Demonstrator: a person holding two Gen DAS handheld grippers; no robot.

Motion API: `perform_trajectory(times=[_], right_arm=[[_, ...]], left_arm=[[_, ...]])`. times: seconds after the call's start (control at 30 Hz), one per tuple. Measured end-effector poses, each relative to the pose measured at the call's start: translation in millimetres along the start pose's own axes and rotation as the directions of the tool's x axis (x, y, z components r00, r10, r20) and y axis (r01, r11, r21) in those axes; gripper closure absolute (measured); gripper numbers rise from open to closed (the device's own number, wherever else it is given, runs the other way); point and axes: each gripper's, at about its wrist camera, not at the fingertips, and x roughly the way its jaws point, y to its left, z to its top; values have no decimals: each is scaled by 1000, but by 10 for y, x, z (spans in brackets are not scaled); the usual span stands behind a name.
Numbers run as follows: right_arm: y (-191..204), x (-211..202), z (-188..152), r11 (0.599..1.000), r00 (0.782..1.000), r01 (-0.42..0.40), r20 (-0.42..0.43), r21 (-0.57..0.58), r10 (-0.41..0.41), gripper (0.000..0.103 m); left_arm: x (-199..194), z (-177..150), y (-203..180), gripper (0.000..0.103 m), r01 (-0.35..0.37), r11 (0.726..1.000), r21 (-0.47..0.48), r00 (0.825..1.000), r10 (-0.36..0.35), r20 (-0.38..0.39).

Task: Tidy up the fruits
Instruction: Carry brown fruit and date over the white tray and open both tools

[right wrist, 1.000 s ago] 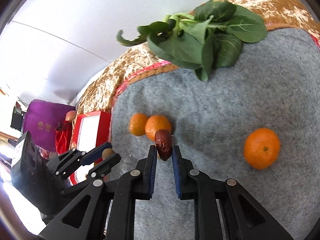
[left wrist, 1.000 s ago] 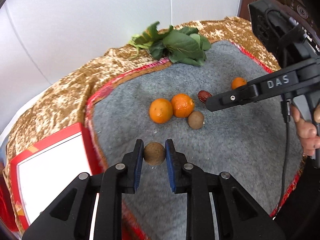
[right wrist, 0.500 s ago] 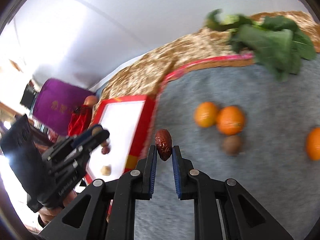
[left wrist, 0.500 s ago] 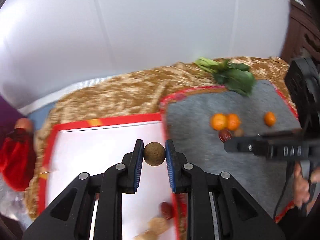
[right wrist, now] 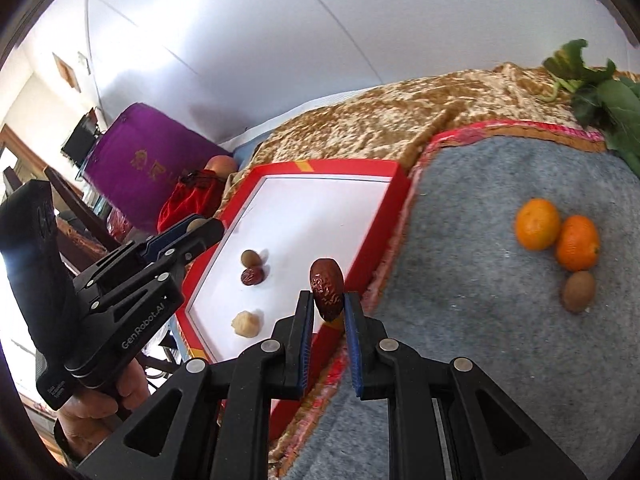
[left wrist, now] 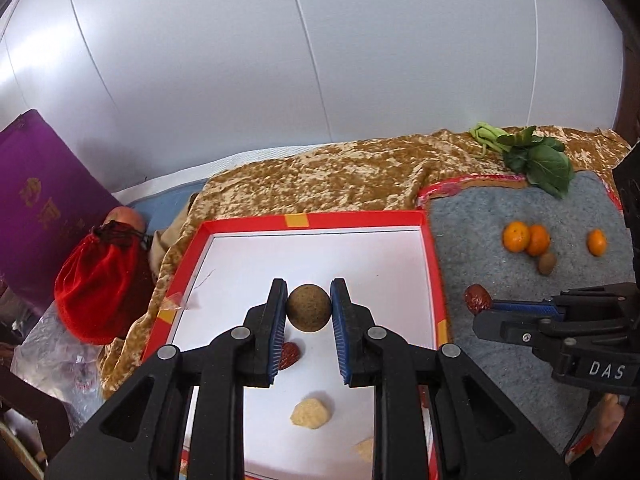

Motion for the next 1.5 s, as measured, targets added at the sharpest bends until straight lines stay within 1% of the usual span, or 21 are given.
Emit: perform_trajectory(times=[0.13, 0.27, 0.37, 1.0, 1.3, 1.43, 1.5], right_arm=[[93, 95, -60, 999, 1000, 12, -16, -32, -12, 88], [150, 157, -108, 998, 999, 19, -25, -54, -21, 88], [168, 174, -121, 998, 1000, 13, -26, -60, -15, 88], [204, 169, -132, 996, 1000, 29, 3, -86, -28, 88], [343, 479, -104, 994, 999, 30, -24, -102, -32, 88], [411, 703, -97, 995, 997, 12, -74, -94, -19, 88], [414, 825, -93, 996, 995, 21, -99, -82, -29, 88]], left_arm=[[41, -25, 34, 83, -14, 1000, 6, 1000, 14, -13], [74, -30, 38, 83, -12, 1000, 4, 1000, 12, -26], [106, -43, 34, 83, -18, 1000, 11, 999, 18, -35], [293, -120, 226, 83, -24, 999, -28, 994, 21, -108], [351, -123, 264, 83, -27, 999, -32, 992, 23, -124], [459, -132, 310, 83, -47, 998, -36, 988, 41, -152], [529, -141, 355, 83, -60, 997, -47, 983, 51, -174]])
